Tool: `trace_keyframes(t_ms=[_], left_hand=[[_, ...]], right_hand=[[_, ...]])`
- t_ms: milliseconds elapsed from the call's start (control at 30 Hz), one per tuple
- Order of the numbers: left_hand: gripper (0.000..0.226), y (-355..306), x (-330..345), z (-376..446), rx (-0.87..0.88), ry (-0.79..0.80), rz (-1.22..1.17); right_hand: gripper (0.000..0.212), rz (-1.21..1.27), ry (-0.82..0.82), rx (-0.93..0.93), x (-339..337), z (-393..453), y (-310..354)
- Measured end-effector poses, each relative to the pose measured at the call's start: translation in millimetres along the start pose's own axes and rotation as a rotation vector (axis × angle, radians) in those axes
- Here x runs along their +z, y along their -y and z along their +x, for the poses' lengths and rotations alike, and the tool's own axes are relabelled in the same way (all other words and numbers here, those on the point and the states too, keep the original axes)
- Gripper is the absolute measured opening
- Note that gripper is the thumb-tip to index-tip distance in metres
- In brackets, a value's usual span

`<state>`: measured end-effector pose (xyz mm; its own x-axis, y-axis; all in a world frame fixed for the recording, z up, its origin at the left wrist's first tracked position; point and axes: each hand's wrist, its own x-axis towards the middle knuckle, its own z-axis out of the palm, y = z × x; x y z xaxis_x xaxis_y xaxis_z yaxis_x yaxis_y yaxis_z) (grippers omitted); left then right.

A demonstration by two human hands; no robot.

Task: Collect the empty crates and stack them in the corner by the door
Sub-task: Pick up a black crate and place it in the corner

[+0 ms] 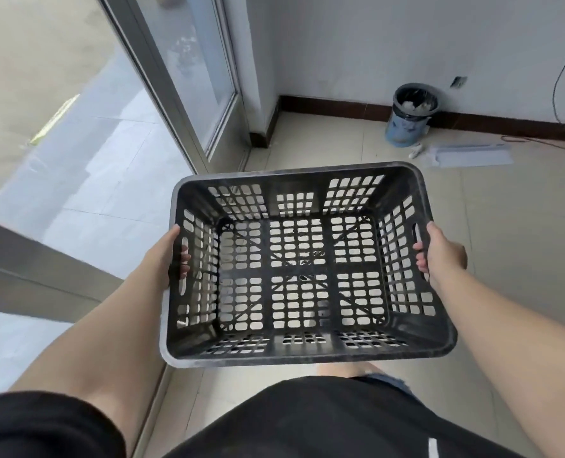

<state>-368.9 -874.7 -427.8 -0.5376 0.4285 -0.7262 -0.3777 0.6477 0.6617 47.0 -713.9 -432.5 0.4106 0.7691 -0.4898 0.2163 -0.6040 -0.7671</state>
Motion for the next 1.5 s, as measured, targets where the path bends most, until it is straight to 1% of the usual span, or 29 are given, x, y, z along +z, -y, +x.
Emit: trace_keyframes(t_ms=[300,567,733,933,1067,1333,1500], left_hand=[[0.046,-118,61,78,-0.001,-0.067,0.002],[0.046,-219,116,153,0.003,-0.075,0.026],[0.045,-286,157,215,-0.008,-0.02,0.049],[0.044,-373,207,302,-0.019,0.071,0.13],[0.042,-431,237,352,0.005,0.11,0.172],[0.04,-530,308,430,0.04,0.092,0.238],[0.043,-573,359,476,0.008,0.059,0.224]], right_hand=[[0.047,0.006,0.07,0.031,80,107,100],[0.048,0.036,0.064,0.049,132,183,186],[0.049,0.018,0.008,0.059,167,232,231],[0.049,0.0,-0.087,0.108,216,291,288],[0.048,0.024,-0.127,0.132,244,330,329],[0.048,0.07,-0.15,0.161,289,422,398],[0.045,0.091,-0.121,0.188,322,501,433]])
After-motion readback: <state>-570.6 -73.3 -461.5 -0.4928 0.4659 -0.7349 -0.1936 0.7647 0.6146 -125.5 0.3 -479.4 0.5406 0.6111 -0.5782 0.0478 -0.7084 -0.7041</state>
